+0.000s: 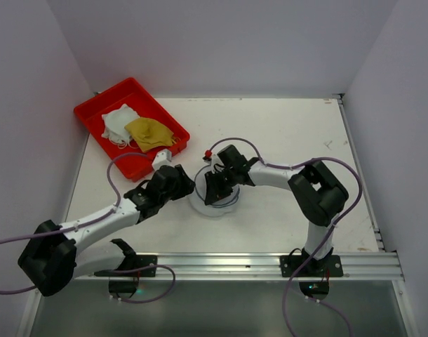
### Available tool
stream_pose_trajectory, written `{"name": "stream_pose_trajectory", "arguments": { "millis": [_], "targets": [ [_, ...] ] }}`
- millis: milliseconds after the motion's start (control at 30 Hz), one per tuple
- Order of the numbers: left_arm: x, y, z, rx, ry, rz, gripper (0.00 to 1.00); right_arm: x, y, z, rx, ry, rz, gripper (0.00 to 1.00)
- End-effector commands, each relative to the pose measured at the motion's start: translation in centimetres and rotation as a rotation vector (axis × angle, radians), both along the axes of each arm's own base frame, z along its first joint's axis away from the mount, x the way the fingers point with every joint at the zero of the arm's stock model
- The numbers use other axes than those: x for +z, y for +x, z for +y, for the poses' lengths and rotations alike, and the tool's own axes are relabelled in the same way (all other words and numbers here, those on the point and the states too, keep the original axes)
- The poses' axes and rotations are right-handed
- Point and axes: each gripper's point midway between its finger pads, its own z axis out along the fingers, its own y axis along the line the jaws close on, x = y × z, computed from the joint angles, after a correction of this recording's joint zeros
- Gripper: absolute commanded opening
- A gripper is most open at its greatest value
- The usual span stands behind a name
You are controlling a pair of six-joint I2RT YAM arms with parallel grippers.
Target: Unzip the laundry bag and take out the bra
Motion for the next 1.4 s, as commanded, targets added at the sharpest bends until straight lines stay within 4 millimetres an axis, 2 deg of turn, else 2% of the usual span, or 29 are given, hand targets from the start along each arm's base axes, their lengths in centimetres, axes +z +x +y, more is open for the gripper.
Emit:
{"name": "stream_pose_trajectory", "arguments": {
  "millis": [0, 33, 67, 100, 167, 200, 233, 333, 367, 433, 500, 600, 633, 700, 767, 800, 833, 867, 900, 933, 967, 1000, 1067, 1100, 1200, 1233, 1300, 1367],
  "targets": [
    [3.7, 0.8, 1.6, 0.070, 0.003, -0.077, 0.55, 1.9, 0.2, 0.9, 0.013, 0.039, -0.004, 0.29],
    [5.4, 1.0, 1.9, 0.084, -0.005, -0.116, 0.60, 2.3, 0.4, 0.7, 0.006, 0.041, -0.017, 0.32],
    [6.2, 1.1, 2.3, 0.082, 0.008, -0.137, 0.65, 2.6, 0.6, 0.6, -0.004, 0.035, -0.040, 0.35],
    [7.0, 1.0, 2.7, 0.086, 0.022, -0.142, 0.69, 4.0, 0.8, 0.5, -0.009, 0.054, -0.076, 0.43],
    [8.4, 1.2, 3.7, 0.106, 0.045, -0.171, 0.77, 5.5, 1.0, 0.3, -0.020, 0.057, -0.114, 0.52],
    [9.2, 1.2, 4.1, 0.101, 0.070, -0.176, 0.79, 6.5, 1.4, 0.2, -0.031, 0.059, -0.147, 0.61],
    [9.8, 1.2, 4.4, 0.101, 0.074, -0.185, 0.82, 8.2, 1.5, -0.1, -0.040, 0.072, -0.180, 0.65],
    [11.8, 1.6, 5.3, 0.094, 0.092, -0.213, 0.87, 11.7, 2.1, -0.7, -0.065, 0.081, -0.267, 0.77],
    [12.2, 2.0, 6.1, 0.097, 0.111, -0.222, 0.88, 12.7, 2.4, -0.8, -0.072, 0.081, -0.291, 0.80],
    [13.6, 2.5, 6.1, 0.067, 0.103, -0.236, 0.88, 15.0, 3.1, -1.3, -0.084, 0.071, -0.348, 0.86],
    [14.9, 3.3, 7.3, 0.080, 0.119, -0.250, 0.89, 17.1, 4.3, -1.6, -0.119, 0.074, -0.416, 0.91],
    [16.6, 4.2, 8.3, 0.089, 0.152, -0.275, 0.90, 18.7, 6.8, -4.5, -0.243, 0.021, -0.480, 0.94],
    [16.9, 4.3, 8.7, 0.091, 0.167, -0.276, 0.90, 19.0, 8.5, -6.5, -0.323, -0.009, -0.495, 0.94],
    [17.9, 4.4, 10.1, 0.112, 0.202, -0.283, 0.92, 20.4, 9.6, -9.6, -0.438, -0.020, -0.525, 0.96],
    [18.6, 4.3, 11.8, 0.146, 0.247, -0.287, 0.95, 21.5, 11.5, -14.4, -0.605, -0.072, -0.569, 0.99],
    [18.8, 3.9, 12.6, 0.161, 0.266, -0.279, 0.96, 22.8, 11.0, -16.4, -0.665, -0.059, -0.601, 0.99],
    [19.4, 3.5, 13.5, 0.187, 0.279, -0.293, 0.97, 23.4, 11.4, -19.1, -0.746, -0.071, -0.616, 0.99],
    [19.6, 2.9, 14.5, 0.208, 0.305, -0.284, 0.98, 23.6, 11.0, -20.5, -0.787, -0.078, -0.624, 0.99],
    [20.1, 2.5, 15.1, 0.223, 0.314, -0.291, 0.99, 25.6, 10.1, -22.4, -0.843, -0.062, -0.681, 0.99],
    [21.1, 1.6, 16.1, 0.259, 0.326, -0.318, 1.00, 26.1, 9.5, -24.4, -0.903, -0.089, -0.700, 0.99],
    [21.7, 1.1, 16.6, 0.272, 0.336, -0.330, 1.00, 26.5, 8.8, -25.6, -0.939, -0.112, -0.724, 0.99],
    [22.3, 0.3, 17.2, 0.284, 0.345, -0.339, 1.00, 28.1, 7.3, -27.8, -1.012, -0.143, -0.794, 0.99],
    [24.5, -1.5, 18.1, 0.295, 0.348, -0.414, 1.00, 29.3, 5.6, -29.7, -1.079, -0.161, -0.850, 0.99],
    [26.1, -2.8, 18.6, 0.303, 0.329, -0.468, 1.00, 30.9, 3.7, -31.4, -1.150, -0.146, -0.911, 0.99],
    [28.9, -5.6, 19.8, 0.328, 0.301, -0.566, 1.00, 32.6, 0.9, -32.6, -1.204, -0.071, -0.989, 0.99],
    [29.4, -6.3, 20.2, 0.341, 0.304, -0.586, 1.00, 33.2, -0.9, -33.1, -1.223, -0.023, -1.032, 0.99],
    [30.5, -8.2, 21.7, 0.393, 0.307, -0.624, 1.00, 33.9, -2.5, -33.7, -1.243, 0.020, -1.079, 0.99],
    [30.8, -9.4, 22.8, 0.428, 0.324, -0.635, 1.00, 34.6, -4.5, -34.3, -1.238, 0.061, -1.139, 0.99]
  ]
}}
